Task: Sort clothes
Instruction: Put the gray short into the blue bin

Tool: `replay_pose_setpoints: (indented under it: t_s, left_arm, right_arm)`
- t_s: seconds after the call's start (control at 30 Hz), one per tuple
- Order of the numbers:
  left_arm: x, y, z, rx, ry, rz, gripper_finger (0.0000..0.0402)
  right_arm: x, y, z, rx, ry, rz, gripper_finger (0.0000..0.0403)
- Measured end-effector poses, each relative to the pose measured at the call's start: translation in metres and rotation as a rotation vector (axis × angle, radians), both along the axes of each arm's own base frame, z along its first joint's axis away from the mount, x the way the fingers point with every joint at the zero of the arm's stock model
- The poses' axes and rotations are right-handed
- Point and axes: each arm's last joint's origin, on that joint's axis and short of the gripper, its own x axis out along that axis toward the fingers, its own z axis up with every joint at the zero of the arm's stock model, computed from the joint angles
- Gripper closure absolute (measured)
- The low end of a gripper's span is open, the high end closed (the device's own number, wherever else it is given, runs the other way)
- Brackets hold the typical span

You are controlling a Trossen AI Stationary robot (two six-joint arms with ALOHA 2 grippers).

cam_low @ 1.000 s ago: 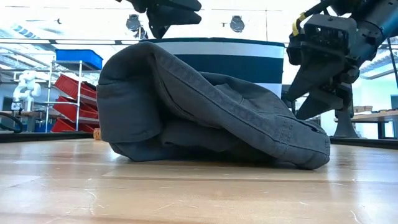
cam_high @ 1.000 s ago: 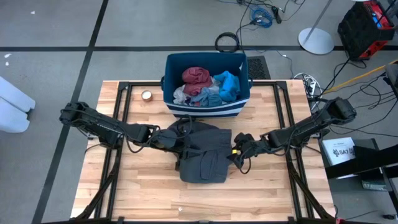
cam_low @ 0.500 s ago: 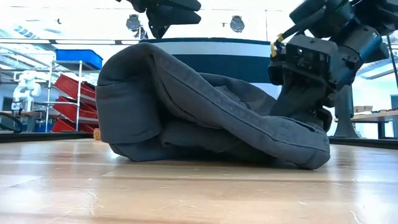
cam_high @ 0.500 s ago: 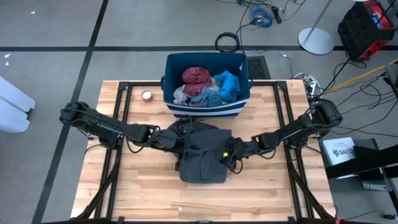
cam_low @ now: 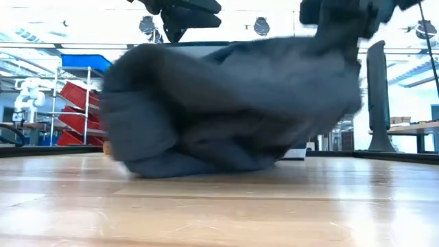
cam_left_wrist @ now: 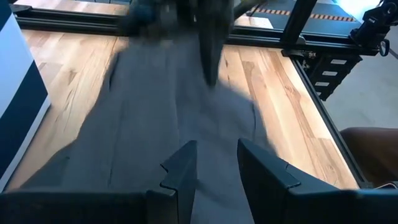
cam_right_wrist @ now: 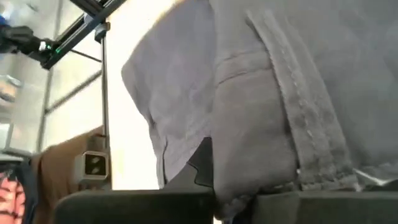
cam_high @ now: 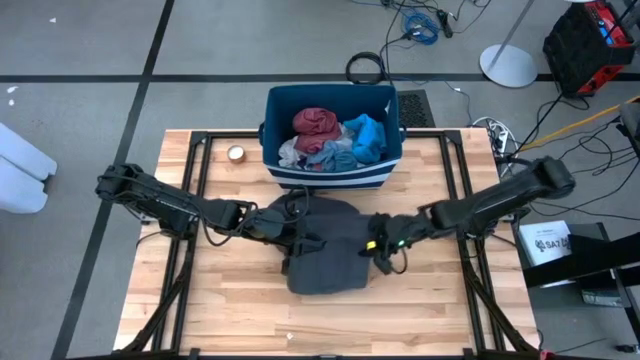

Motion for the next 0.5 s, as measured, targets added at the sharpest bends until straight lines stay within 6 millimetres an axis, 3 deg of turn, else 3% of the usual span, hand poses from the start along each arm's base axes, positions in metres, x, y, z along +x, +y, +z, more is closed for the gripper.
replay_pose_setpoints:
  t_s: [0.3,0.5]
  left_arm:
    - [0.0,0.0,0.0,0.01,-0.001,0.0,0.0278]
    - [0.0,0.0,0.0,0.017,-0.002,-0.003,0.0279]
  right_arm:
    - [-0.046,-0.009,0.155,-0.167,-0.07,-0.016,0.0401]
    - [-0.073,-0.014,0.233,-0.269,-0.297,-0.069,0.0402]
